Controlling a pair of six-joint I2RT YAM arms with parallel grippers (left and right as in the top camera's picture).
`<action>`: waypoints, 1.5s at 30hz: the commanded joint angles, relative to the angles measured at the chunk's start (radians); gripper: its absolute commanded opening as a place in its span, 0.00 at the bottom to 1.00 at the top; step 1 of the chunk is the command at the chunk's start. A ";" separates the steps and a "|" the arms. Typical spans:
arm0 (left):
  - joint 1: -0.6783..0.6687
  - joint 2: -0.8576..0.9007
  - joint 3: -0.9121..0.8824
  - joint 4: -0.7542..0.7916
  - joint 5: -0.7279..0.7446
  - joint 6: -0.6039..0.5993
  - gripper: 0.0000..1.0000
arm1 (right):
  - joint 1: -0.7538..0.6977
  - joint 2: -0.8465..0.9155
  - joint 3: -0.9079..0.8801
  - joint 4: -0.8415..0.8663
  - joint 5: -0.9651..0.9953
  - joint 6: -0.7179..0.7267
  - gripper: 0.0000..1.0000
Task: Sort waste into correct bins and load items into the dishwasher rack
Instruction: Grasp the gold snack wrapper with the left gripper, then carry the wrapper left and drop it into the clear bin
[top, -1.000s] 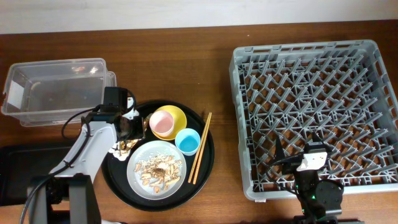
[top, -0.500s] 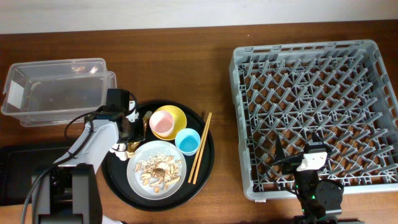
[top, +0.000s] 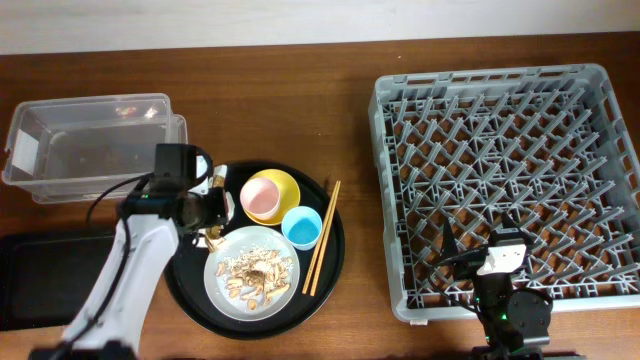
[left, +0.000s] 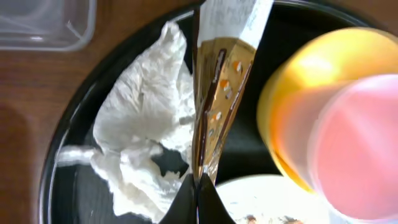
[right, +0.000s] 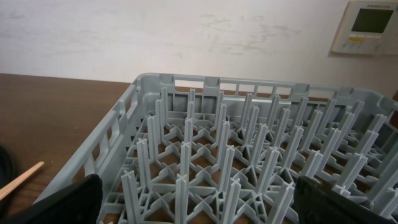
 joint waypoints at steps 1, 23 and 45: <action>-0.004 -0.106 -0.003 -0.011 0.022 -0.056 0.01 | 0.003 -0.007 -0.008 -0.002 0.005 0.000 0.99; 0.121 -0.185 -0.003 0.509 -0.059 -0.315 0.01 | 0.003 -0.007 -0.008 -0.002 0.005 0.000 0.98; 0.295 0.110 -0.003 0.937 -0.275 -0.327 0.20 | 0.003 -0.007 -0.008 -0.002 0.005 0.000 0.98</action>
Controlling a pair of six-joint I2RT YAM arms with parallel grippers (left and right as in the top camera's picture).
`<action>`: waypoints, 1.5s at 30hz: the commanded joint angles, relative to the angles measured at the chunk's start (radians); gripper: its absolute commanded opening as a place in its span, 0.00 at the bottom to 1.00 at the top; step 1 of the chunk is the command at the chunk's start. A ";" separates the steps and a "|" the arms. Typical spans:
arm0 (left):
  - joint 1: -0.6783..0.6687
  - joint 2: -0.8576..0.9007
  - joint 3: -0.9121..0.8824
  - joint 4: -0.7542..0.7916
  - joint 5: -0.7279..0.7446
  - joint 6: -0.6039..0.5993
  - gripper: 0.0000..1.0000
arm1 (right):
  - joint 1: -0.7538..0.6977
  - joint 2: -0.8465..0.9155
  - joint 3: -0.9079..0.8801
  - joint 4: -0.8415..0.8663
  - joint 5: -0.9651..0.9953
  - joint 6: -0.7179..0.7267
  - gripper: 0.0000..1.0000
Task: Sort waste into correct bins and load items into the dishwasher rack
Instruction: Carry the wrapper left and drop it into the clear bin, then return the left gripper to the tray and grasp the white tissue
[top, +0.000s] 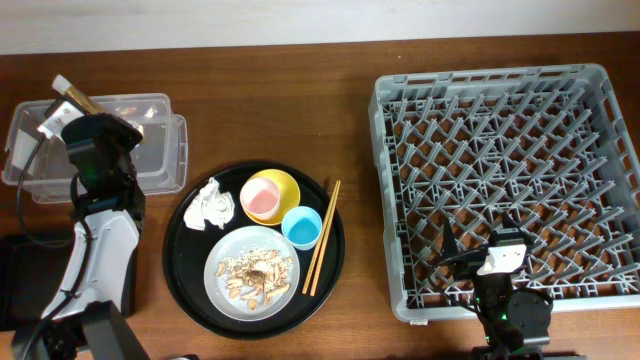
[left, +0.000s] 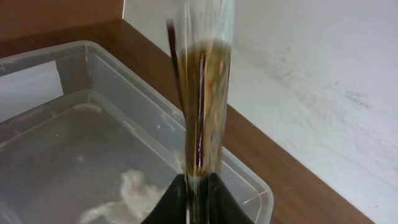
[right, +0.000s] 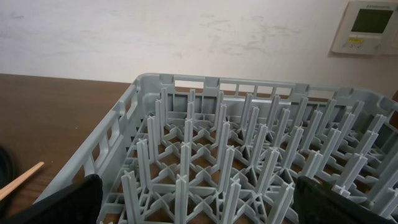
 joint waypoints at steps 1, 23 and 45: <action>0.005 -0.002 0.005 0.010 -0.014 -0.005 0.28 | 0.003 -0.006 -0.008 -0.002 0.005 0.001 0.98; -0.116 -0.292 -0.001 -0.803 0.589 0.089 0.94 | 0.003 -0.006 -0.008 -0.002 0.005 0.001 0.98; -0.299 -0.019 -0.001 -0.871 0.127 0.015 0.81 | 0.003 -0.006 -0.008 -0.002 0.005 0.001 0.98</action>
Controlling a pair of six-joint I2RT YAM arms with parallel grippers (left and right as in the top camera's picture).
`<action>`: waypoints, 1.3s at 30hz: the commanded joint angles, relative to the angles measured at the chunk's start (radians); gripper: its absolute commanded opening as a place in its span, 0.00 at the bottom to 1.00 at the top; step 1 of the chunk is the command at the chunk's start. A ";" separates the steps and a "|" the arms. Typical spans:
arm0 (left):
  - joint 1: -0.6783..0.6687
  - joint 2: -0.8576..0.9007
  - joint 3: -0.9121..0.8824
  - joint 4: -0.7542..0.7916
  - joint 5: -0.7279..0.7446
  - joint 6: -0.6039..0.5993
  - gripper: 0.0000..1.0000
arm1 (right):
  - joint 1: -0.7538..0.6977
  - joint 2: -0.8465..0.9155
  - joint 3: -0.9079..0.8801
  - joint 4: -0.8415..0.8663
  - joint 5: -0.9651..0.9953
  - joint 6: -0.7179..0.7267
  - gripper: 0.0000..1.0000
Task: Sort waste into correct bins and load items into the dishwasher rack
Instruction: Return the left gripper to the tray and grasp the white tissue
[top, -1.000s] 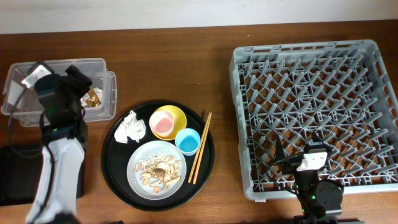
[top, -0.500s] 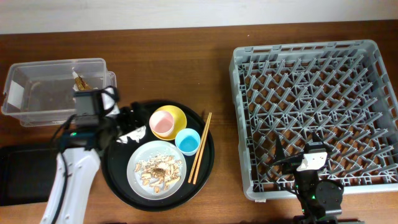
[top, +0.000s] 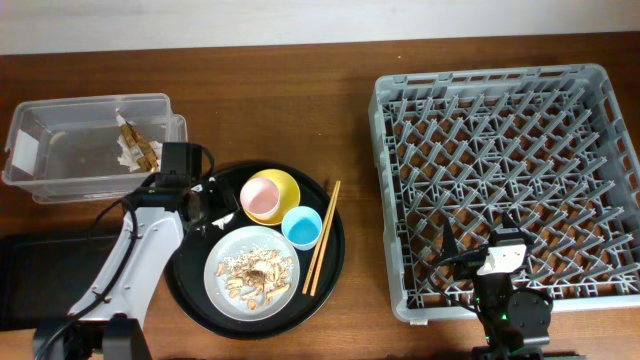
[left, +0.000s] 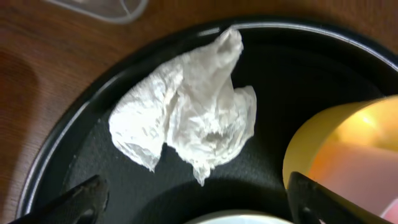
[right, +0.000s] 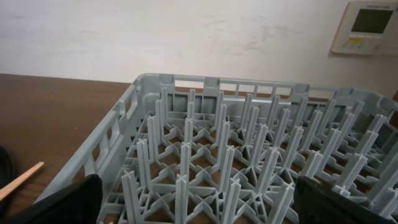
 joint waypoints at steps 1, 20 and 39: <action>0.001 0.005 -0.005 0.009 -0.036 -0.032 0.78 | 0.003 -0.006 -0.008 -0.002 0.005 0.000 0.98; 0.000 0.179 -0.006 0.113 -0.005 -0.079 0.61 | 0.003 -0.006 -0.008 -0.002 0.005 0.000 0.98; 0.001 0.233 -0.005 0.148 -0.003 -0.079 0.36 | 0.003 -0.006 -0.008 -0.002 0.005 0.000 0.98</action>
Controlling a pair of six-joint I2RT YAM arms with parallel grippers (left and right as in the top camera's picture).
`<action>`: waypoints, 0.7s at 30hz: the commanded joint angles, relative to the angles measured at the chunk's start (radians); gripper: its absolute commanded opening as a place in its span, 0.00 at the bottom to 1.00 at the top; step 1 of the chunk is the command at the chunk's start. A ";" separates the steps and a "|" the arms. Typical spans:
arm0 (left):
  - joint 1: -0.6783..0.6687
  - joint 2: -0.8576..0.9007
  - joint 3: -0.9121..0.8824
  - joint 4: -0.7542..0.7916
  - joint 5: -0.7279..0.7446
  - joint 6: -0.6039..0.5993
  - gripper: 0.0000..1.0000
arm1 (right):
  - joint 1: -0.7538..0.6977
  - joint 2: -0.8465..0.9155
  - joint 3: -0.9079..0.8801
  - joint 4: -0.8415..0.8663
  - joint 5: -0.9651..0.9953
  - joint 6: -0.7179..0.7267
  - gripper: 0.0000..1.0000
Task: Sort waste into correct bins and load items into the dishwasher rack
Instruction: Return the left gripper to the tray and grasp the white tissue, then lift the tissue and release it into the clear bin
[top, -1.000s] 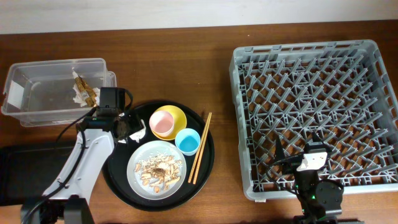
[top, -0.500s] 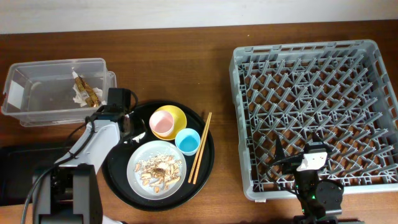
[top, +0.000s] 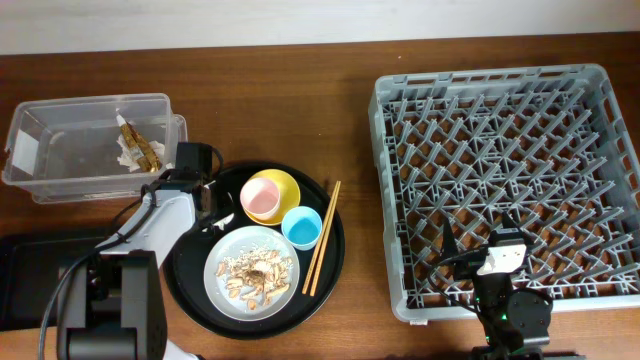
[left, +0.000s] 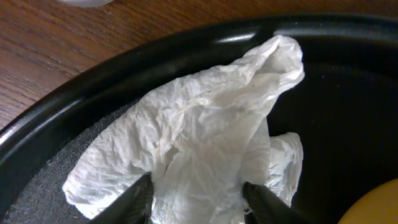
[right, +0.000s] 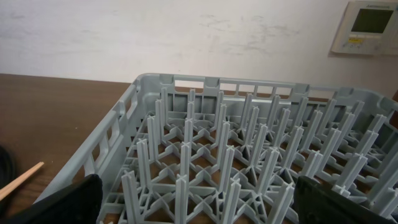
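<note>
A crumpled white napkin (left: 199, 143) lies at the left of the black tray (top: 190, 285). My left gripper (left: 196, 200) is low over it, open, one finger at each side of the napkin and touching it. From overhead the left gripper (top: 205, 198) covers the napkin. On the tray are a yellow bowl (top: 284, 186) holding a pink cup (top: 261, 201), a blue cup (top: 301, 228), a plate of food scraps (top: 253, 272) and chopsticks (top: 322, 237). My right gripper (right: 196, 200) rests open at the near edge of the grey dishwasher rack (top: 505, 170).
A clear plastic bin (top: 60, 160) at the back left holds a brown wrapper (top: 138, 148). A black bin (top: 30, 280) sits at the front left, partly cut off. A wall thermostat (right: 371, 25) shows behind the rack.
My left gripper has dropped closer to the napkin and its fingers stand nearer together, now touching the napkin's sides. The right arm has not moved.
My left gripper was shut on a brown wrapper over the tray beside the napkin. Then it held the wrapper above the clear bin. Then the wrapper lay in the bin and the gripper hung open over the napkin, which it now straddles.
</note>
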 joint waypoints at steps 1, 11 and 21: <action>0.001 0.007 -0.003 0.002 0.025 -0.007 0.28 | 0.003 -0.006 -0.008 -0.002 0.005 0.001 0.98; 0.008 -0.169 0.121 -0.029 0.148 -0.006 0.07 | 0.003 -0.006 -0.008 -0.002 0.005 0.001 0.98; 0.084 -0.346 0.152 0.183 -0.311 -0.007 0.04 | 0.003 -0.006 -0.008 -0.002 0.005 0.001 0.98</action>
